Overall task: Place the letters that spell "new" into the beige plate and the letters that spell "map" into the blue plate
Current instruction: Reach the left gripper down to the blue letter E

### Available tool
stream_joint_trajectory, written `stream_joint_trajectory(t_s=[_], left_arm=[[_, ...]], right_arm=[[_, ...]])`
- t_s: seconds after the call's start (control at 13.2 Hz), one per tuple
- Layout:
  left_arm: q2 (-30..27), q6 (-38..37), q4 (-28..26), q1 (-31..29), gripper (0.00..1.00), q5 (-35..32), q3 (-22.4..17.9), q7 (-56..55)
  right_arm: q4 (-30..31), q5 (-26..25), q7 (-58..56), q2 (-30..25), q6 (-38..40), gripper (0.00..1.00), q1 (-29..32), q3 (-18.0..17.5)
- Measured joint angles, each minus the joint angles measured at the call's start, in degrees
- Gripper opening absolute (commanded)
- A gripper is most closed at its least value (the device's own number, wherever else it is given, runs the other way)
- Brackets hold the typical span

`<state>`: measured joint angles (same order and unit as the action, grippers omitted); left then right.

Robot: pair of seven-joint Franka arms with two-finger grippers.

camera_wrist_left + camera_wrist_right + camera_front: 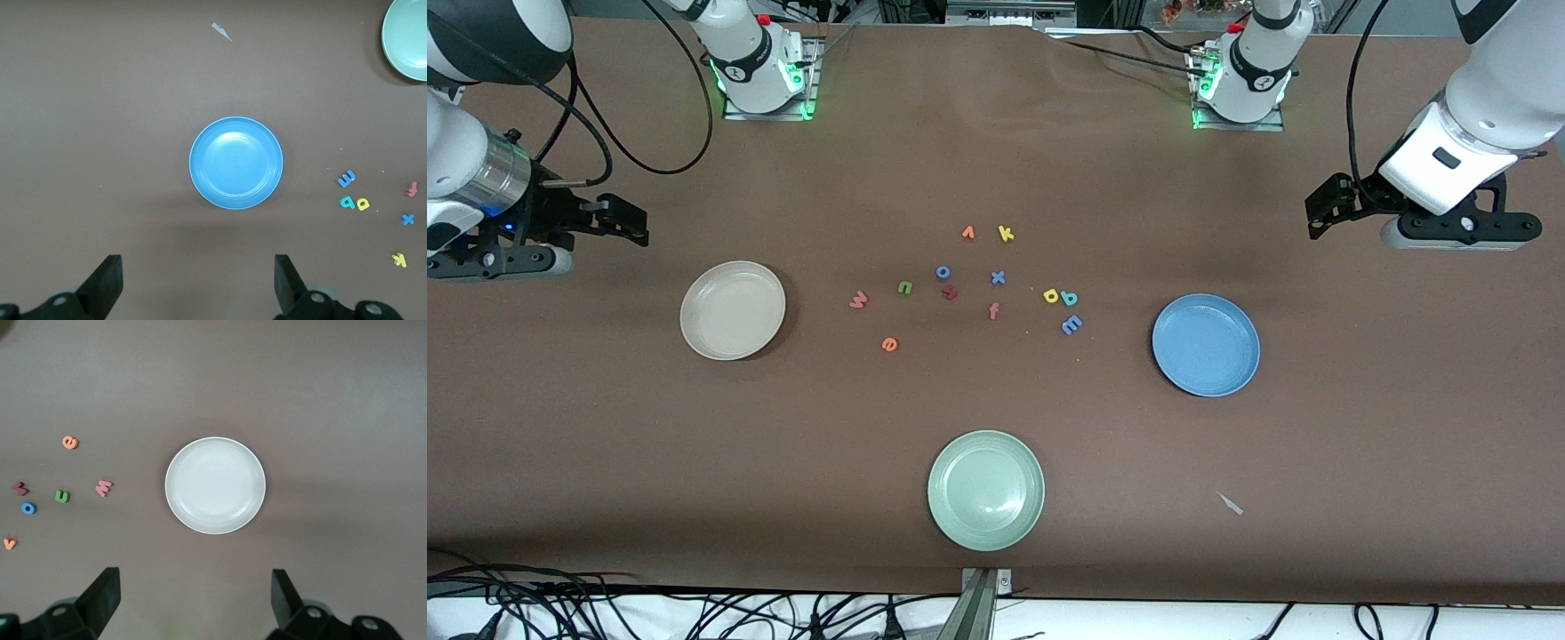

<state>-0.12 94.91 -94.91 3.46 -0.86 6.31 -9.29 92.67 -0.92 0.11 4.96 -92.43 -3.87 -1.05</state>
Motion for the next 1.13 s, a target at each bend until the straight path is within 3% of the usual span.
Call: stream_joint_trajectory(t_s=[0.38,0.68,1.13], left_arm=[[1.0,-1.8,0.0,0.1,1.0,0.0,2.1,0.8],[7.3,-1.2,0.2,0.6,1.0,0.8,6.4,0.7],[23.4,14.3,2.1,5.6,1.0,1.0,8.6,-7.2]], right_arm=[[0.0,0.0,0.0,0.0,0.0,1.0,0.0,0.0],[0.0,0.0,0.0,0.0,0.0,1.0,0.0,0.0],[0.0,0.0,0.0,0.0,0.0,1.0,0.0,-0.1]])
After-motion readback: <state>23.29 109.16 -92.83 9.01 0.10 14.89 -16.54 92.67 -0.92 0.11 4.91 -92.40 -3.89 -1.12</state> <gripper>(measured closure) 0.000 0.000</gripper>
